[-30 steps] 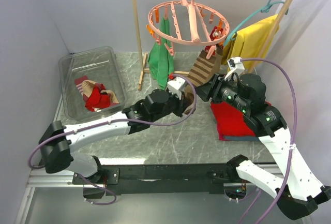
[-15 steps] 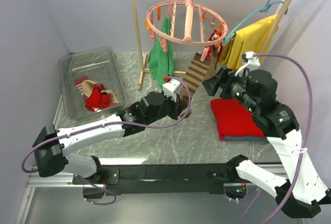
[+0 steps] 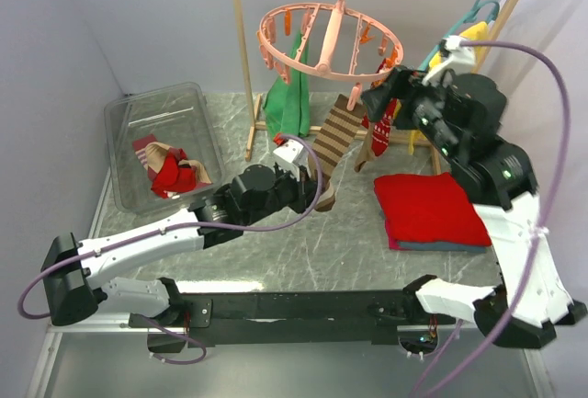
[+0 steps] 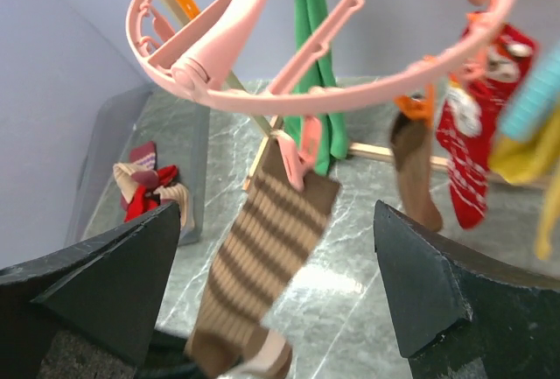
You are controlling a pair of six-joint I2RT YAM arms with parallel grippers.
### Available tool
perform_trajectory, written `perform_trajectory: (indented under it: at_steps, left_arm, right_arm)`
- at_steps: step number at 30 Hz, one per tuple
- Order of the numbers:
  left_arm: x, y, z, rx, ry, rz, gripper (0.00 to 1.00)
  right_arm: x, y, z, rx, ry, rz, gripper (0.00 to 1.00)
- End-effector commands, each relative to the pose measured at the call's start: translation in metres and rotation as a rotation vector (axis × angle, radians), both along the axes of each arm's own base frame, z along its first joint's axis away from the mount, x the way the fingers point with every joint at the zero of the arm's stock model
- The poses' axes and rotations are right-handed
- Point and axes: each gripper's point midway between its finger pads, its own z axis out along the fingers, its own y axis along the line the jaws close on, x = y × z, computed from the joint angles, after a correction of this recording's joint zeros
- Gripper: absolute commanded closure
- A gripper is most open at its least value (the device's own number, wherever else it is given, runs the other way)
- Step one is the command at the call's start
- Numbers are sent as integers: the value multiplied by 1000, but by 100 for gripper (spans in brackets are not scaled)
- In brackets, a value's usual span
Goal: Remove the socks clipped to the hanger
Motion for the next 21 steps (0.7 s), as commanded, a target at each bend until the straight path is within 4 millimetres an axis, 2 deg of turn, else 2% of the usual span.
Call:
perform_trajectory:
  at_steps: [1, 6, 13, 16, 21]
  left_arm:
    - [-6, 9, 13, -38, 1, 1, 99]
    - [-10, 20, 18, -48, -4, 16, 99]
    - [-10, 24, 21, -50, -12, 24, 99]
    - [-10, 22, 20, -45, -10, 17, 99]
    - [-11, 20, 17, -41, -2, 13, 99]
  right_arm:
    - [26, 21, 3, -18, -41, 54, 3]
    - [53, 28, -10, -42, -4, 34, 7]
    - [76, 29, -30, -34, -27, 59, 16]
    - [76, 37, -35, -7, -51, 137, 20]
    - [67, 50, -29, 48, -121, 245, 25]
